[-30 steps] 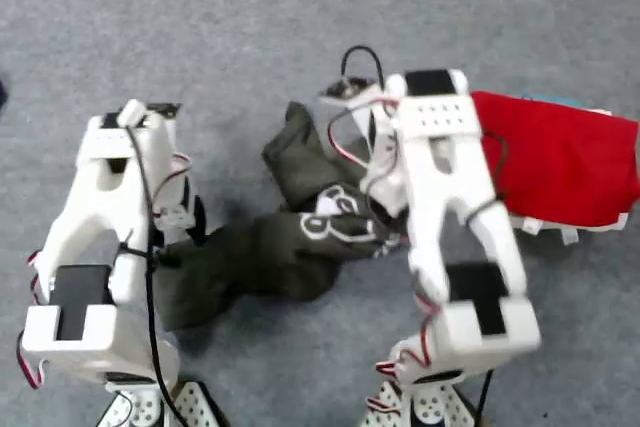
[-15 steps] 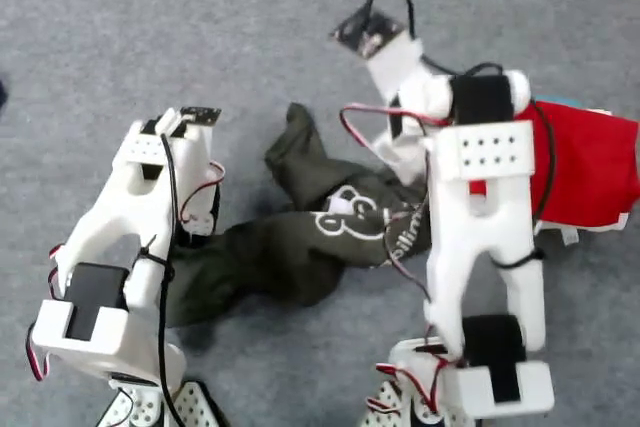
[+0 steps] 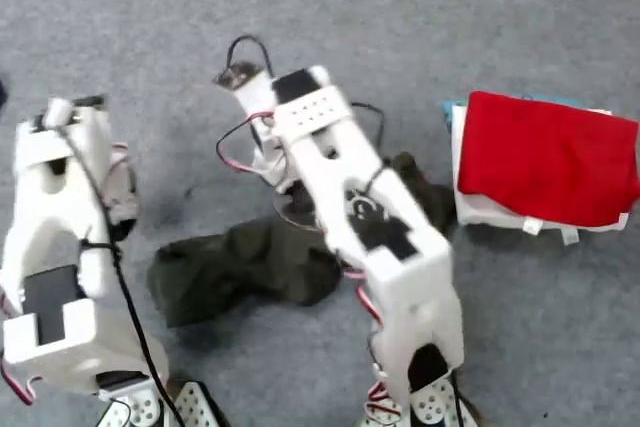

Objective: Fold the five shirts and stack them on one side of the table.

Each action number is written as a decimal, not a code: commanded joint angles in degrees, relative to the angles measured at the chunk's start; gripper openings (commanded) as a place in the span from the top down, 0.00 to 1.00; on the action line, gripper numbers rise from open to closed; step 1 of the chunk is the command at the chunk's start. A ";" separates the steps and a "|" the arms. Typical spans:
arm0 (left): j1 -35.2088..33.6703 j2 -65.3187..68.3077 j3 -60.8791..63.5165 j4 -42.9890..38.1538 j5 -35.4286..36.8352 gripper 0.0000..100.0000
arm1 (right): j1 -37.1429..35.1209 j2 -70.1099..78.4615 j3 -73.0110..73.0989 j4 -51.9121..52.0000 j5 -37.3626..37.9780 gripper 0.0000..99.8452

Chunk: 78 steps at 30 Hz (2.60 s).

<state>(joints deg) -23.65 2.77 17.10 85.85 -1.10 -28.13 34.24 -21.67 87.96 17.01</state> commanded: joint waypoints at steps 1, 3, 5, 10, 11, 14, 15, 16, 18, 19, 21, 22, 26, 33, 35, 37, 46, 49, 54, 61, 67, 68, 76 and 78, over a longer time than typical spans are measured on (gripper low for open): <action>-4.26 -1.05 -2.07 1.14 -4.31 0.97 | -0.44 7.16 -7.25 -0.79 -0.62 0.67; -5.23 -1.05 -1.19 0.97 -5.54 0.97 | -0.18 11.12 -10.77 -0.62 -0.62 0.69; -6.29 -1.05 -0.48 0.88 -6.33 0.97 | -0.44 14.02 -14.90 0.97 -0.44 0.79; -9.45 -1.05 -0.66 0.70 -8.18 0.97 | -0.44 17.45 -27.91 7.30 -0.70 0.96; -10.15 -1.05 -0.92 0.70 -8.44 0.97 | -0.44 17.63 -30.99 9.14 -0.79 0.98; -11.56 -1.05 -1.10 0.62 -9.14 0.97 | -0.79 17.45 -41.71 12.92 -4.57 0.99; -11.56 -1.05 -1.01 0.70 -9.14 0.97 | -1.05 17.45 -46.20 13.10 -5.71 0.99; -11.56 -1.05 -0.84 0.88 -9.05 0.97 | -1.32 17.45 -50.51 13.10 -6.95 0.99; -11.38 -1.05 -0.57 1.05 -8.97 0.97 | -2.37 17.45 -59.12 13.01 -9.58 0.99; -11.47 -1.05 -0.57 0.97 -8.88 0.97 | -3.34 17.45 -63.25 13.01 -10.99 0.99; -11.65 -1.05 -0.84 0.70 -8.79 0.97 | -5.27 17.54 -70.64 12.84 -14.86 0.99; -11.65 -1.05 -1.01 0.70 -8.79 0.97 | -6.15 17.71 -73.98 12.40 -17.23 0.99; -11.65 -1.05 -1.01 0.70 -8.70 0.97 | -4.13 15.69 -73.19 1.49 -29.71 0.99; -11.65 -0.88 -0.57 0.62 -8.62 0.97 | 10.90 21.05 -73.10 -13.54 -42.20 0.98; -11.56 -0.88 -0.66 0.53 -8.62 0.97 | 13.54 23.60 -73.19 -11.60 -41.76 0.98; -11.56 -0.79 -0.57 -0.44 -8.62 0.97 | 15.56 26.07 -73.27 -9.85 -40.79 0.98; -11.65 -0.79 -1.10 -1.49 -8.62 0.97 | 21.71 33.71 -73.80 -1.14 -26.73 0.90; -12.88 -0.70 -1.10 -1.49 -8.62 0.97 | 22.15 33.10 -74.15 2.99 -22.59 0.75; -15.69 -1.05 -1.10 -2.11 -8.88 0.97 | 18.99 28.53 -74.15 9.32 -7.56 0.61; -18.33 -1.05 -1.27 -0.79 -8.97 0.97 | 8.44 21.14 -73.80 12.22 6.51 0.65; -25.27 -1.05 -4.18 2.90 -9.05 0.97 | -4.22 20.88 -73.54 13.19 13.45 0.69; -26.68 -1.05 -4.70 3.16 -9.05 0.97 | -5.45 20.88 -72.84 13.19 14.33 0.69; -33.10 -1.05 -6.73 3.16 -9.14 0.97 | -10.81 21.67 -45.05 5.89 19.16 0.69; -33.01 -0.97 -6.46 3.16 -9.14 0.97 | -10.37 22.99 -38.90 -1.23 19.16 0.69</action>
<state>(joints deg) -56.18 2.77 12.79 88.48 -9.89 -38.51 58.86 -68.97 94.90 35.65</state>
